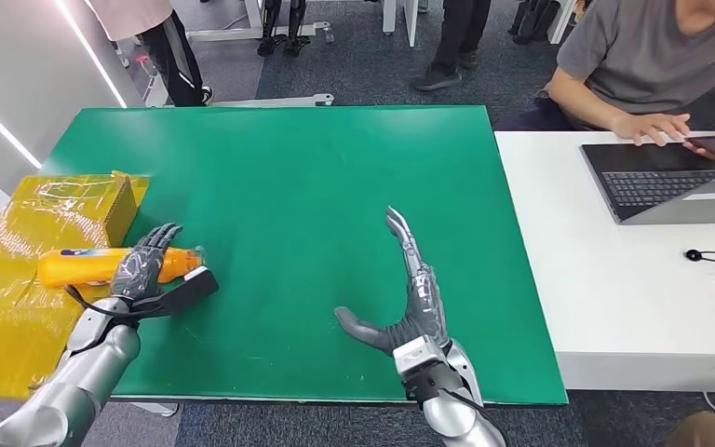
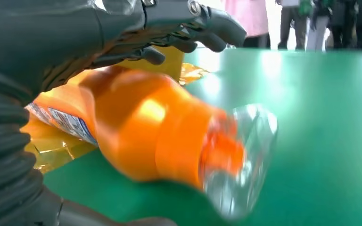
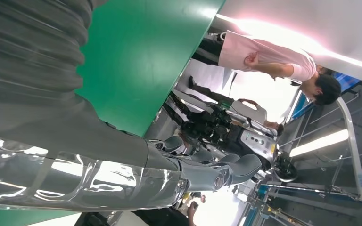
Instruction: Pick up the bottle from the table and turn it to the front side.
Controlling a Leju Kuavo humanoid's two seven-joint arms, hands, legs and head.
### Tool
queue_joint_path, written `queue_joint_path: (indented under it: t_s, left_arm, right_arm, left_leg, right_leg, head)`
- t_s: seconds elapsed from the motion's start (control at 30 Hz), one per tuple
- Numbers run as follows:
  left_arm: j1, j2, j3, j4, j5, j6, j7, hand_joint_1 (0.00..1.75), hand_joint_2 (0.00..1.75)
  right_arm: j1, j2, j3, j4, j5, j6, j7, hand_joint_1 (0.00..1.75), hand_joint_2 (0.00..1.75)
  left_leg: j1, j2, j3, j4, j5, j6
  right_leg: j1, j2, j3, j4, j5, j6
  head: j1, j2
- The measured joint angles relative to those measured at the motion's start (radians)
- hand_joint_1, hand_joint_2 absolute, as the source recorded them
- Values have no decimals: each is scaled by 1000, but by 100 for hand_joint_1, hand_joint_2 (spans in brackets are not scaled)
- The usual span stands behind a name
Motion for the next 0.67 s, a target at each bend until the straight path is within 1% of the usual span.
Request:
queue_joint_path:
  t_s: [0.07, 0.13, 0.23, 0.3, 0.37, 0.47, 0.6, 0.67]
  left_arm:
    - [21, 0, 40, -36, 138, 36, -50, 0, 175]
    - [51, 2, 70, -104, 307, 72, -73, 0, 175]
    - [119, 11, 88, -262, 557, 132, -80, 0, 175]
    - [168, 14, 99, -387, 659, 155, -82, 0, 175]
    - [211, 11, 116, -514, 707, 161, -85, 0, 175]
    - [258, 2, 138, -678, 734, 163, -87, 0, 175]
    - [293, -14, 147, -834, 780, 163, -88, 0, 175]
    - [300, -22, 147, -881, 804, 163, -88, 0, 175]
  right_arm:
    - [1, 0, 0, 0, 0, -1, 3, 0, 175]
    - [2, 0, 0, 0, -1, 0, 6, 0, 175]
    - [3, 0, -1, 0, 0, 2, 14, 0, 175]
    - [3, 0, -1, 1, 0, 6, 18, 0, 175]
    - [3, 1, -1, 4, 0, 11, 19, 0, 175]
    - [2, 3, 0, 11, -1, 15, 20, 0, 175]
    - [1, 7, 0, 19, -3, 16, 22, 0, 175]
    - [0, 8, 1, 20, -4, 16, 25, 0, 175]
  left_leg:
    - [0, 1, 0, 0, 0, 0]
    - [0, 1, 0, 0, 0, 0]
    - [0, 1, -1, 0, 0, 0]
    - [0, 1, -1, 0, 0, 0]
    - [0, 1, -1, 0, -1, 0]
    - [0, 1, -1, 0, -1, 0]
    - [0, 1, -1, 0, 0, 0]
    - [0, 0, -1, 0, 0, 0]
  right_leg:
    - [0, 1, 0, 0, 0, 0]
    - [0, 1, 0, 0, 0, 0]
    - [0, 1, -1, 0, 0, 0]
    - [0, 1, -1, 0, -1, 0]
    - [0, 1, -1, -1, -1, 0]
    - [0, 1, -1, -1, -1, 0]
    - [0, 0, -1, -1, -1, 0]
    - [0, 0, -1, -1, -1, 0]
  head:
    - [0, 0]
    - [0, 0]
    - [0, 0]
    - [0, 0]
    - [0, 0]
    - [0, 0]
    - [0, 0]
    - [0, 0]
